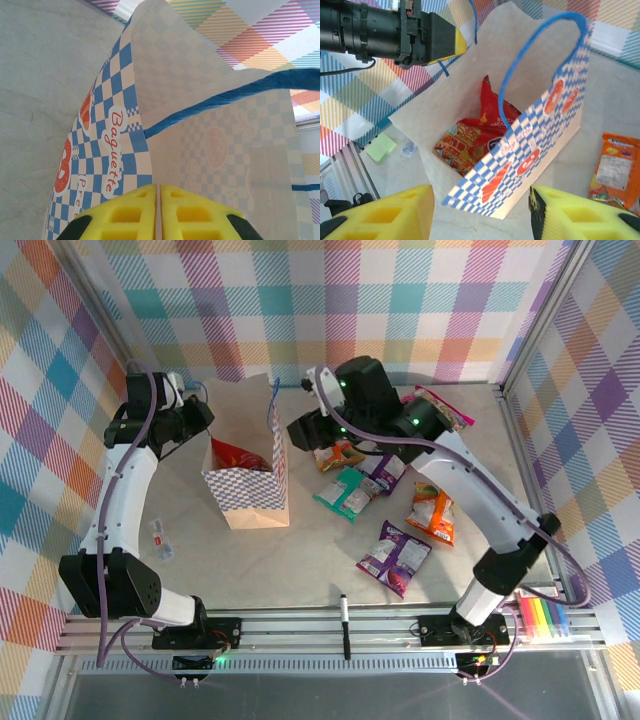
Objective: Place the snacks into the paper bag
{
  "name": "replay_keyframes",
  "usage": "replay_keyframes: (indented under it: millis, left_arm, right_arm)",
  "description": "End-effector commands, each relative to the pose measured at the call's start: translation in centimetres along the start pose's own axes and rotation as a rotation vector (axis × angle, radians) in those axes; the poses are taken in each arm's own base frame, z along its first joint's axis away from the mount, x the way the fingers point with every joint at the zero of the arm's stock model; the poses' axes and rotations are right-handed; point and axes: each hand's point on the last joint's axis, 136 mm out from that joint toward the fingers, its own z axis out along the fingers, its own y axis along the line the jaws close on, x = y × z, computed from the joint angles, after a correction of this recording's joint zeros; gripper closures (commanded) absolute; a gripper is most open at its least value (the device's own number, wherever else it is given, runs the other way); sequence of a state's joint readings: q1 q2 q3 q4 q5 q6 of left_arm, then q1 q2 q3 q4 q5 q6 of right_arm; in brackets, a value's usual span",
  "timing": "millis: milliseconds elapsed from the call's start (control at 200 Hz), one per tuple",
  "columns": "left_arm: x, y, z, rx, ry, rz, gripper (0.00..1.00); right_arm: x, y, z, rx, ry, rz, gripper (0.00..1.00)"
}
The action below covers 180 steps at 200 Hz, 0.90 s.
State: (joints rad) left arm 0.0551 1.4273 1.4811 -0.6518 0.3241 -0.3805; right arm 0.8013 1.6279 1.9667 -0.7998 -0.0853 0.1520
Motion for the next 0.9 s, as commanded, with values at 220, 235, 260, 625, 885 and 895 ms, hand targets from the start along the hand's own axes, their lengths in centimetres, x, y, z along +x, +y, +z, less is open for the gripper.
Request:
replay_keyframes:
  millis: [220, 235, 260, 625, 885, 895]
  left_arm:
    - [1.2, 0.2, -0.8, -0.003, 0.031, 0.006, 0.88]
    - [1.3, 0.2, -0.7, -0.003, 0.031, 0.007, 0.88]
    - [1.3, 0.2, -0.7, -0.005, 0.031, 0.008, 0.88]
    - [1.7, 0.1, -0.6, -0.018, 0.040, 0.029, 0.88]
    - [1.9, 0.0, -0.7, -0.023, 0.041, 0.041, 0.88]
    - [1.9, 0.0, -0.7, -0.023, 0.041, 0.041, 0.88]
  right_arm:
    - [2.9, -7.1, -4.8, 0.116, -0.098, 0.299, 0.44]
    - [3.1, -7.5, -5.0, 0.123, -0.100, 0.310, 0.44]
    - [3.5, -7.9, -5.3, 0.135, -0.101, 0.329, 0.44]
    - [10.6, -15.0, -8.9, 0.327, -0.101, 0.679, 0.25]
    - [16.5, -19.6, -10.2, 0.471, -0.028, 0.914, 0.07]
    - [16.8, -19.8, -10.2, 0.478, -0.024, 0.923, 0.06]
